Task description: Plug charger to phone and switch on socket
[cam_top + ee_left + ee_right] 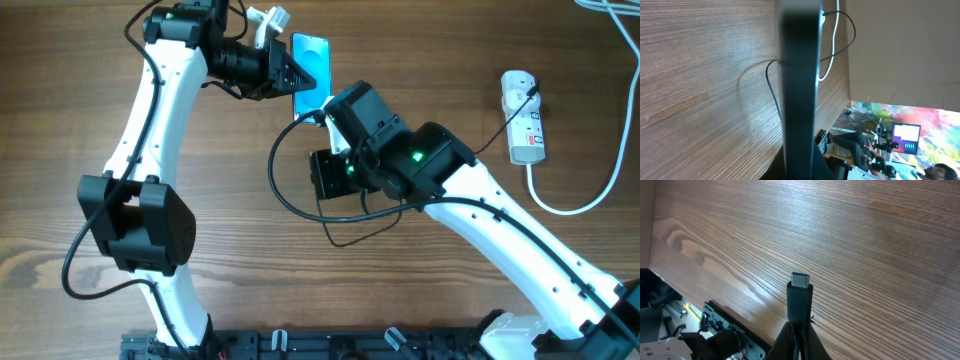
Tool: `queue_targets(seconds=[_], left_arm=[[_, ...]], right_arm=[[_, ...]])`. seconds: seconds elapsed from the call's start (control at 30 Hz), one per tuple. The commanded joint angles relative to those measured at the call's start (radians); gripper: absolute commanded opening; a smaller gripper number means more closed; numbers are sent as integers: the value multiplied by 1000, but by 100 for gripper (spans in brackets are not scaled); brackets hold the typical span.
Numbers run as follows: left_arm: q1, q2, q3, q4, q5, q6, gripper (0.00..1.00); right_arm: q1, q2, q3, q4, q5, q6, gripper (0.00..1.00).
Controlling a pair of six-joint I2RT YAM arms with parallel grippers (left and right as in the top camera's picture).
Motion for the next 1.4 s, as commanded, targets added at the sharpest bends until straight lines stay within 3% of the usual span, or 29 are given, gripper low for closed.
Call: queue_targets(seconds=[0.0, 0.13, 0.33, 0.5, 0.67, 1.37], left_arm=[[-5, -16, 12, -7, 83, 34, 4], [-5, -16, 12, -8, 153, 36, 4], [-4, -16, 12, -68, 152, 154, 4], [-5, -16, 12, -68, 158, 162, 4], [-5, -16, 12, -67, 252, 166, 4], [-5, -16, 12, -68, 190, 165, 4]], right_arm=[[1, -25, 5, 5, 43, 20, 4], [1, -25, 5, 8, 55, 37, 4], [-34, -25, 5, 28, 57, 92, 4], [-43, -25, 5, 54, 35, 87, 4], [-43, -25, 5, 58, 11, 89, 4], [-43, -23, 5, 85, 32, 86, 4]])
